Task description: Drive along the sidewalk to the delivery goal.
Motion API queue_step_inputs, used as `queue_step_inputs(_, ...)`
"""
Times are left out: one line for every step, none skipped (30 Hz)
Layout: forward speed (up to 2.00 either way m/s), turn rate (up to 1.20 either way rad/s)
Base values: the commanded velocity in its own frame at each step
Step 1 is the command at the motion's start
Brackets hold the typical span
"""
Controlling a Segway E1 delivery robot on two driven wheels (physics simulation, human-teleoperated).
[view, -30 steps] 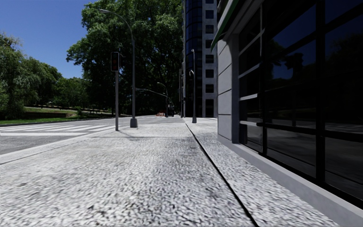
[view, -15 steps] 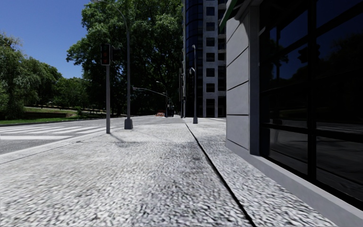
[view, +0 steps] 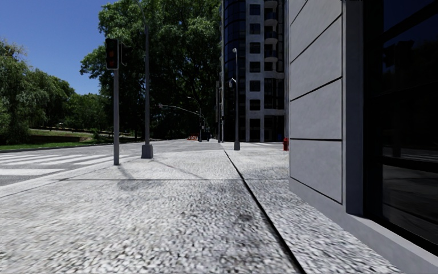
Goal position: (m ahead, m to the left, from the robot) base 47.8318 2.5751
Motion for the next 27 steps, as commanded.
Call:
queue_step_inputs(2.0, 0.0)
queue_step_inputs(2.0, 0.0)
queue_step_inputs(2.0, 0.0)
queue_step_inputs(2.0, 0.0)
queue_step_inputs(2.0, 0.0)
queue_step_inputs(2.0, 0.0)
queue_step_inputs(2.0, 0.0)
queue_step_inputs(2.0, 0.0)
queue_step_inputs(2.0, 0.0)
queue_step_inputs(2.0, 0.0)
queue_step_inputs(2.0, 0.0)
queue_step_inputs(2.0, 0.0)
queue_step_inputs(2.0, 0.0)
queue_step_inputs(2.0, 0.0)
queue_step_inputs(2.0, 0.0)
queue_step_inputs(2.0, 0.0)
queue_step_inputs(2.0, 0.0)
queue_step_inputs(2.0, 0.0)
queue_step_inputs(2.0, 0.0)
queue_step_inputs(2.0, 0.0)
queue_step_inputs(2.0, 0.0)
queue_step_inputs(2.0, 0.0)
queue_step_inputs(2.0, 0.0)
queue_step_inputs(2.0, 0.0)
queue_step_inputs(2.0, 0.0)
queue_step_inputs(2.0, -0.08)
queue_step_inputs(2.0, -0.25)
